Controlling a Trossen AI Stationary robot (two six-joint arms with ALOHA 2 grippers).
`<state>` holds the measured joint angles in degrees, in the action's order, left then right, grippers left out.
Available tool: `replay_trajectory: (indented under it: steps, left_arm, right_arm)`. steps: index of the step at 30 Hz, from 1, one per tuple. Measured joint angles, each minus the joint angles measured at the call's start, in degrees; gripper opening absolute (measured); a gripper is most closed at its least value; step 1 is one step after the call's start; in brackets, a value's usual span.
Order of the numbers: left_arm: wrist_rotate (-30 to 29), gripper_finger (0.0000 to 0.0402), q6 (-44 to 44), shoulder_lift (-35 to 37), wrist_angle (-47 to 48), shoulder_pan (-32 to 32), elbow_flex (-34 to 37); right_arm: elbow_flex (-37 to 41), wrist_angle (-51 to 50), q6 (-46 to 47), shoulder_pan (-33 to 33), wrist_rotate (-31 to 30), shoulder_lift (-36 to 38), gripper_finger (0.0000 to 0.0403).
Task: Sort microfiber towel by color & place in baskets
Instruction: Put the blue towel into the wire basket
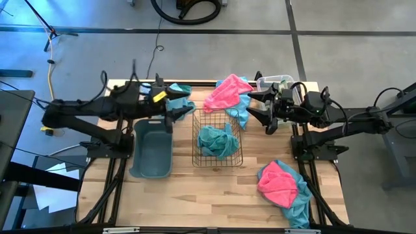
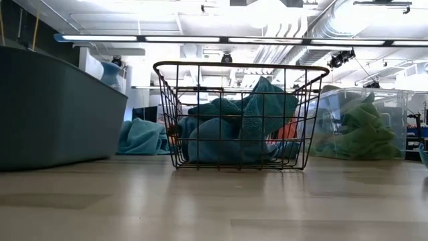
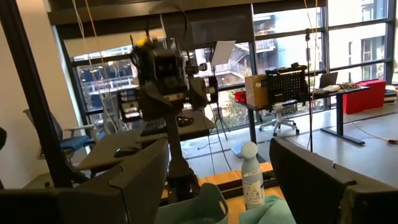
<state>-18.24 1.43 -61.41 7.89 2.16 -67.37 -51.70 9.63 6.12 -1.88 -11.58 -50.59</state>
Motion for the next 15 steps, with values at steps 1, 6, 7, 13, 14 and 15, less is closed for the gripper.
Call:
replay_trajectory:
  steps: [1, 6, 7, 13, 14, 15]
  left_arm:
    - [0.00, 0.0235, 0.36, 1.72, -3.09, -0.18, 3.23]
    - [3.85, 0.0235, 2.78, 9.26, -18.36, -1.65, 16.99]
    - [6.39, 0.0235, 3.93, 10.38, -21.29, -2.16, 19.21]
    - [19.09, 0.0234, 13.27, 12.68, -28.91, -5.18, 25.33]
    - [20.52, 0.0234, 13.87, 12.66, -28.66, -5.36, 25.44]
    - [21.97, 0.0234, 14.27, 12.43, -28.63, -5.60, 25.44]
  right_arm:
    - [0.00, -0.01, 0.00, 0.00, -0.01, -0.03, 0.0277]
    - [0.00, 1.39, -0.11, 0.01, -0.01, -1.60, 0.0277]
    - [0.00, 1.55, -0.15, 0.01, -0.01, -2.22, 0.0277]
    - [0.00, 2.11, 0.31, 0.01, -2.21, -6.83, 0.0277]
    - [0.00, 2.61, 0.52, 0.01, -2.79, -7.51, 0.0277]
    - [0.00, 3.06, 0.78, 0.01, -3.06, -8.13, 0.0277]
